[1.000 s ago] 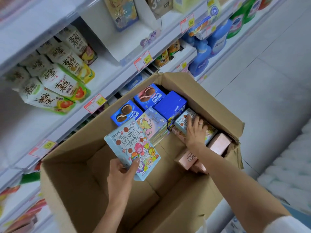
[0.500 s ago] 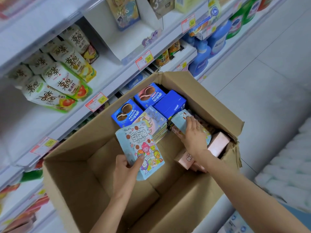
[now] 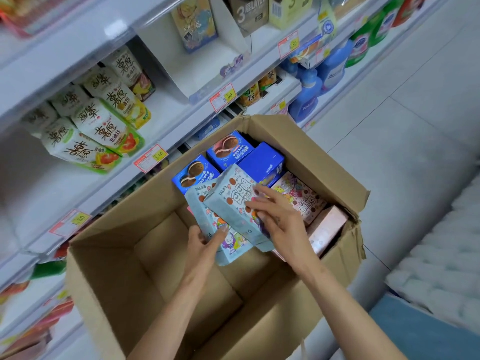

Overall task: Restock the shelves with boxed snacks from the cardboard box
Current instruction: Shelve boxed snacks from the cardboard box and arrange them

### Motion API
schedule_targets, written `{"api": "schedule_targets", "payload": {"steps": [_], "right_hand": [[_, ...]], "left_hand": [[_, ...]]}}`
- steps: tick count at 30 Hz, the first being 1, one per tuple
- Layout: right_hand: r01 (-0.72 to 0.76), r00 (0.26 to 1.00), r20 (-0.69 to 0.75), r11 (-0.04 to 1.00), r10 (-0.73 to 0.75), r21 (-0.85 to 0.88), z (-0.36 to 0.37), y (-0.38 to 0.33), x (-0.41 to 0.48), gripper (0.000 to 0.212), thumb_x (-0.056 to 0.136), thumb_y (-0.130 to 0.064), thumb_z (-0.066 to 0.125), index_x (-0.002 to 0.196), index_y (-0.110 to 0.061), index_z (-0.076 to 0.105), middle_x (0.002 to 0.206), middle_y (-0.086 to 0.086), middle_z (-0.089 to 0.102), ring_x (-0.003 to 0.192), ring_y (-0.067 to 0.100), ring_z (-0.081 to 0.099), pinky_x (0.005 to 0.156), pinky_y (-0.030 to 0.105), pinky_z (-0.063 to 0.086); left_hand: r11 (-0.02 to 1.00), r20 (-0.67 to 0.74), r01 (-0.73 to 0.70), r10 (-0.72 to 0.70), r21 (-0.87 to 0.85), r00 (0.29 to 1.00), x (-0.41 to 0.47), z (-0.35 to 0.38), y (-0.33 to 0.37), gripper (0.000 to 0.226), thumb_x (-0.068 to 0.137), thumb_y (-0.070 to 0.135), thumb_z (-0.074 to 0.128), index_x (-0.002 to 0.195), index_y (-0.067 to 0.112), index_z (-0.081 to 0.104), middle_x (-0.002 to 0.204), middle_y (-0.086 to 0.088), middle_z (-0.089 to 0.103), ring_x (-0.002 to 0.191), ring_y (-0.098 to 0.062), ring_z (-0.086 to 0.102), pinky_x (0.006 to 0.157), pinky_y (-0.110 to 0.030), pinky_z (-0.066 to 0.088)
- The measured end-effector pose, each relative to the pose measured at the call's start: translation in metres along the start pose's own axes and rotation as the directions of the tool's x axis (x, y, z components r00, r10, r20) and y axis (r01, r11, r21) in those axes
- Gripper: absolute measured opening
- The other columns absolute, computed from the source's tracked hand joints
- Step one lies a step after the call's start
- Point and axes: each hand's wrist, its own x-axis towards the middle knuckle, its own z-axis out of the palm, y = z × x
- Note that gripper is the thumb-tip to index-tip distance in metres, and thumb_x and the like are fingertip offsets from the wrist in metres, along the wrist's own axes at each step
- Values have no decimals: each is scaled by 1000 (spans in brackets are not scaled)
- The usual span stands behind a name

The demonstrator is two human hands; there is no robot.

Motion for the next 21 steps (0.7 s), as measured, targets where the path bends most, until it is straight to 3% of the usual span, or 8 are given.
{"api": "schedule_targets", "payload": {"steps": [3, 5, 8, 11, 13, 16, 19, 21], "right_hand": [[1, 1000, -29, 986, -6, -164, -8, 18, 7, 39, 79, -18, 61, 114, -34, 64, 141, -6, 44, 125, 12, 37, 104, 31, 29], [-178, 984, 37, 983, 177, 46, -17, 19, 9, 61, 74, -24, 77, 125, -42, 50, 139, -11, 42, 128, 6, 39, 104, 32, 35], [-472, 876, 298, 802, 379, 368, -24, 19, 6, 82, 61, -29, 87, 130, -31, 44, 118, -10, 63, 103, 4, 63, 84, 27, 53], [-555, 817, 393, 764, 423, 330, -19, 20, -3, 65, 66, -36, 83, 122, -31, 51, 105, -6, 72, 96, 13, 68, 79, 28, 55], [-576, 809, 370, 742, 456, 344, -15, 16, -9, 46, 75, -26, 76, 117, -23, 56, 97, -7, 74, 88, 12, 70, 69, 19, 54], [-595, 802, 334, 709, 495, 379, -12, 9, -20, 26, 80, -16, 70, 103, -11, 60, 96, 2, 73, 83, 16, 71, 66, 21, 53], [-594, 800, 238, 668, 551, 449, -5, 0, -32, 34, 71, -20, 75, 98, -8, 59, 93, 7, 74, 82, 22, 71, 73, 32, 56], [-575, 784, 143, 620, 604, 534, 2, -6, -39, 39, 66, -26, 77, 96, -9, 57, 92, 8, 74, 78, 21, 71, 69, 30, 55]], "left_hand": [[1000, 37, -3, 2, 17, 999, 1, -7, 0, 32, 83, 20, 70, 101, 8, 46, 101, -10, 65, 84, -14, 67, 64, -21, 55], [999, 55, -14, 11, 47, 998, 1, -12, 2, 39, 80, 23, 74, 101, 5, 46, 102, -12, 66, 83, -14, 68, 67, -25, 55], [997, 99, -35, 27, 76, 995, 0, -19, 5, 31, 85, 16, 67, 101, 0, 45, 98, -9, 67, 72, -4, 68, 57, -15, 51], [995, 112, -39, 29, 95, 993, -4, -26, 3, 28, 86, 15, 64, 101, -1, 46, 94, -6, 67, 68, -1, 67, 53, -12, 49], [994, 104, -34, 22, 109, 994, -10, -33, 1, 26, 87, 18, 63, 101, 2, 48, 93, -5, 68, 69, -2, 68, 53, -13, 49], [990, 30, -46, 42, 133, 999, -16, -50, -3, 28, 84, 21, 67, 100, 6, 51, 95, -7, 69, 79, -12, 69, 63, -22, 54], [981, -37, -73, 81, 182, 996, -20, -73, -3, 25, 79, 24, 73, 96, 16, 56, 93, 1, 71, 79, -13, 70, 73, -34, 57], [976, -55, -90, 103, 197, 993, -25, -90, -1, 24, 78, 26, 73, 96, 21, 58, 93, 6, 70, 76, -7, 70, 71, -31, 57]]}}
